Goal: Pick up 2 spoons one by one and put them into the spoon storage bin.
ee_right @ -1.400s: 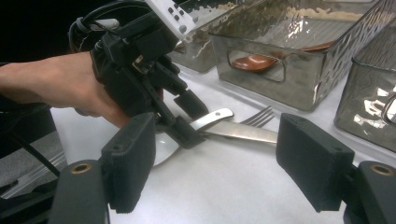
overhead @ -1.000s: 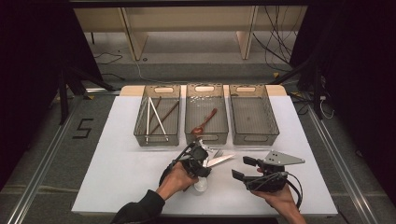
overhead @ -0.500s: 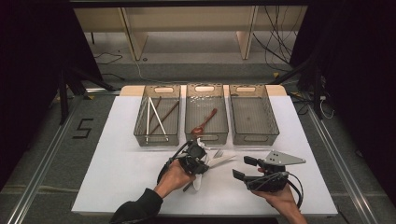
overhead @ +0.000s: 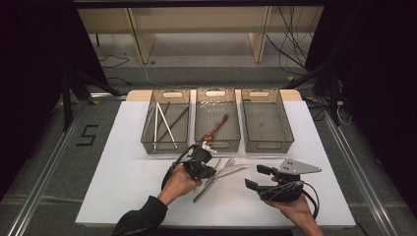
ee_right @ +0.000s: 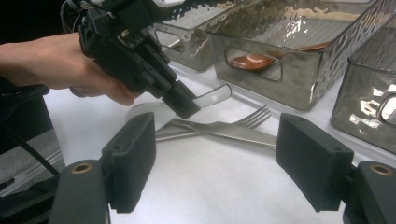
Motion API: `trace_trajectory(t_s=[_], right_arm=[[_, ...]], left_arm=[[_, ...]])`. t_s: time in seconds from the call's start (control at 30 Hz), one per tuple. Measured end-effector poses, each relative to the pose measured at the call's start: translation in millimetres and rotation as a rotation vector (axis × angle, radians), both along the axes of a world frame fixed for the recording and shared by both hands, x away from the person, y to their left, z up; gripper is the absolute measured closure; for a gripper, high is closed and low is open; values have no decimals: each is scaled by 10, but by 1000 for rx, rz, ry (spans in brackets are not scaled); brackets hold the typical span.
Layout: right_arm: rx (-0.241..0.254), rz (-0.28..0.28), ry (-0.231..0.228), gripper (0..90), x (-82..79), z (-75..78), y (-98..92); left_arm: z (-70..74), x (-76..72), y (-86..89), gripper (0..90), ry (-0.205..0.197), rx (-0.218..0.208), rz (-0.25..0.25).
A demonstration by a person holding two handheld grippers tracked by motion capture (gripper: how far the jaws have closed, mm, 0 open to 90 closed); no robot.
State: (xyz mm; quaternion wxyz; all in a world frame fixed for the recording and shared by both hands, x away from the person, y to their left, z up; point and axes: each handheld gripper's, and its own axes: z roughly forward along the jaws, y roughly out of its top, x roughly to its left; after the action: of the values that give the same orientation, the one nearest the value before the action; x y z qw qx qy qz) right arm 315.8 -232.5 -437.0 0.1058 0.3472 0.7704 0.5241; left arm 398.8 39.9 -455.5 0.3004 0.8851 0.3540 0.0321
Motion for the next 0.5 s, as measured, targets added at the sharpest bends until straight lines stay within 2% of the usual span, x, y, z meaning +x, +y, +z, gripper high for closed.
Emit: trace_trajectory(t_s=[0.5], right_arm=[[-3,0,-3,296,-4,3,-2]], left_arm=[[138,26,113,849,-45,-52,5]])
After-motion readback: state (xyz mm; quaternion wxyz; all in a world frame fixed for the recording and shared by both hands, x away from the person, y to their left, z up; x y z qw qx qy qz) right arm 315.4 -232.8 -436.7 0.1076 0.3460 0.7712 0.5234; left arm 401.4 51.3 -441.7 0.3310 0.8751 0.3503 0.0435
